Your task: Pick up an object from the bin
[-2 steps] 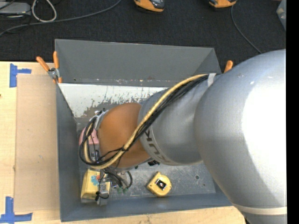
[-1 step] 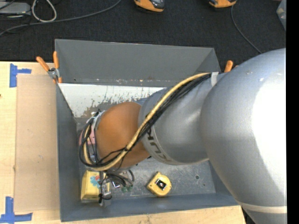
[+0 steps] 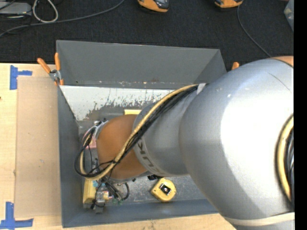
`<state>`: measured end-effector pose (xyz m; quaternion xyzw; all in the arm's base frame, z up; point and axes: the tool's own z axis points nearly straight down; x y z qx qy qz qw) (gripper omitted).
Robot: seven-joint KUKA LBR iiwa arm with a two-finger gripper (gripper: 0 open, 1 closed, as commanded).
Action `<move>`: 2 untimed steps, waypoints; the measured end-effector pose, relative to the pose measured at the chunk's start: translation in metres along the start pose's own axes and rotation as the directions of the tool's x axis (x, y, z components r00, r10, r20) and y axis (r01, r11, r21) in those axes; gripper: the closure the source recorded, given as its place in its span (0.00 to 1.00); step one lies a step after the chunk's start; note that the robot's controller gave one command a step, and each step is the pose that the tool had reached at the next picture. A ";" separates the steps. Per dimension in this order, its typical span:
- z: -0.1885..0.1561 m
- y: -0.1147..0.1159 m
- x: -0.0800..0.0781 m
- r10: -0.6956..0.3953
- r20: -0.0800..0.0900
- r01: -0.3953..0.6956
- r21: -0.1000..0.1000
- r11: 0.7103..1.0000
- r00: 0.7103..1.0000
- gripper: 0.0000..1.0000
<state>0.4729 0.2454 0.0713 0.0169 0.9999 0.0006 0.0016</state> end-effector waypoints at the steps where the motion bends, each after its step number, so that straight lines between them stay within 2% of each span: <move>1: -0.001 0.001 -0.006 -0.402 0.006 0.402 -0.003 0.916 0.916 1.00; 2: -0.002 0.001 -0.006 -0.401 0.006 0.401 -0.004 0.916 0.916 1.00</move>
Offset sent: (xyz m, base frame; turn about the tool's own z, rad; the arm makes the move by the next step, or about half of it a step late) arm 0.0000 0.0000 0.0000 0.0000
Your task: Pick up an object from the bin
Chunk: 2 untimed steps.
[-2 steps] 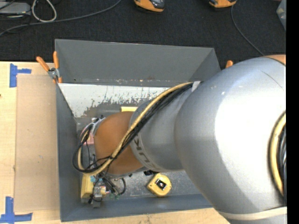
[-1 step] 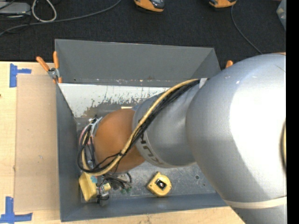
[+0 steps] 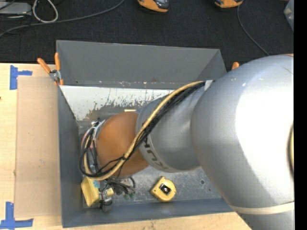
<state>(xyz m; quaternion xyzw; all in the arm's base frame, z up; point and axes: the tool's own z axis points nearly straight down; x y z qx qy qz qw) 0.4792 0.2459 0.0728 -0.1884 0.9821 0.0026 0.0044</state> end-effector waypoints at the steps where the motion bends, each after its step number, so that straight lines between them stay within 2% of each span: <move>1: -0.034 0.000 0.002 0.001 -0.011 -0.001 0.001 1.000 1.000 1.00; 2: -0.084 0.001 0.003 0.002 -0.015 -0.002 0.001 1.000 1.000 1.00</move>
Offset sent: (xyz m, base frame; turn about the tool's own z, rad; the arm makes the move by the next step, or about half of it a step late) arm -0.0029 -0.0012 0.1165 0.0006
